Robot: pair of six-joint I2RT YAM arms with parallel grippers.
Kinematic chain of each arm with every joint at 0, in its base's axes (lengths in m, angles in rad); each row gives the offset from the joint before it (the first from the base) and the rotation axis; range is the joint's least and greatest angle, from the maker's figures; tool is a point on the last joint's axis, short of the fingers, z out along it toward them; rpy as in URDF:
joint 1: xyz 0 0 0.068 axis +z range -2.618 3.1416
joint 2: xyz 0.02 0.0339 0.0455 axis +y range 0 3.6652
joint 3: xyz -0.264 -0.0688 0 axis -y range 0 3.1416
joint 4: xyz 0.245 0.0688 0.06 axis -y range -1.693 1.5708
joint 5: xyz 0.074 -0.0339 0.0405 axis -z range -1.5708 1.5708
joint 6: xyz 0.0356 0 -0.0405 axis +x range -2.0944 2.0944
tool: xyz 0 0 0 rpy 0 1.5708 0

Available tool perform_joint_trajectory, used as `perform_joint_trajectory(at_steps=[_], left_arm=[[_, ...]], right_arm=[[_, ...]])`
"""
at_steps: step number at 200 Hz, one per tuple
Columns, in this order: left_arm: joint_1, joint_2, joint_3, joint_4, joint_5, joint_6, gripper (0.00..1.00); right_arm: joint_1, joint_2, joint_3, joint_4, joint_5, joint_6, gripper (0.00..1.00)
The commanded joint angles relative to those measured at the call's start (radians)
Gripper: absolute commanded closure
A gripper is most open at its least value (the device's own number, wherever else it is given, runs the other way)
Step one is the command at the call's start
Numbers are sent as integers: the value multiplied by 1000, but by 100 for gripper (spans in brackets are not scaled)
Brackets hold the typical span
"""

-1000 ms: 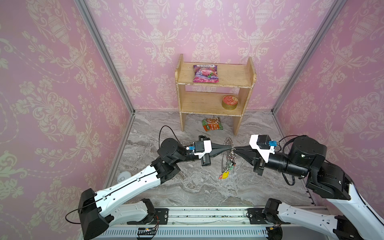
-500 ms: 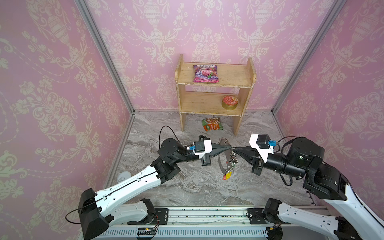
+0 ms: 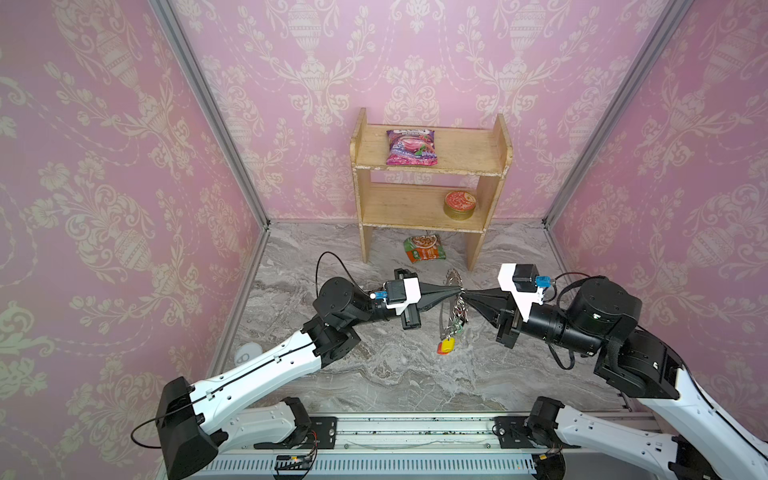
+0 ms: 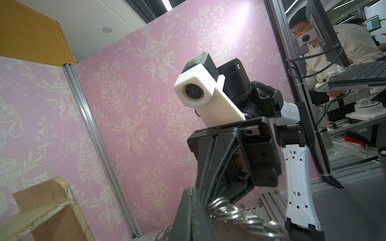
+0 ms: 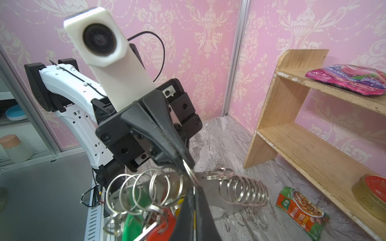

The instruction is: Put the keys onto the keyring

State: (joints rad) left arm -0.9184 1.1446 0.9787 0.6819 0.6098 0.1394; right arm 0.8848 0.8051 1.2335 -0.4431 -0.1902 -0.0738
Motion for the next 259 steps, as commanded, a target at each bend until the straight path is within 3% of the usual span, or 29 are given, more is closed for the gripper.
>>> perform_joint_trajectory(at_steps=[1, 36, 83, 131, 188, 218, 259], left_arm=[[-4, -17, 10, 95, -15, -18, 100], [-4, -16, 12, 94, -13, -21, 100], [-4, -11, 8, 100, -9, -27, 100], [-4, -21, 14, 81, -12, -9, 100], [-4, -6, 15, 100, -3, -23, 100], [-4, -3, 16, 101, 1, -27, 100], [-4, -5, 13, 99, -1, -22, 100]], right_arm=[[4, 12, -32, 1, -47, 28, 87], [3, 13, -44, 32, -67, 41, 86], [3, -4, -48, 56, -67, 32, 97], [4, -53, -17, -66, 42, -29, 84], [3, -80, 37, -110, 105, -95, 81], [4, -70, 37, -63, 92, -109, 81], [4, -47, 37, -22, -24, -84, 81]])
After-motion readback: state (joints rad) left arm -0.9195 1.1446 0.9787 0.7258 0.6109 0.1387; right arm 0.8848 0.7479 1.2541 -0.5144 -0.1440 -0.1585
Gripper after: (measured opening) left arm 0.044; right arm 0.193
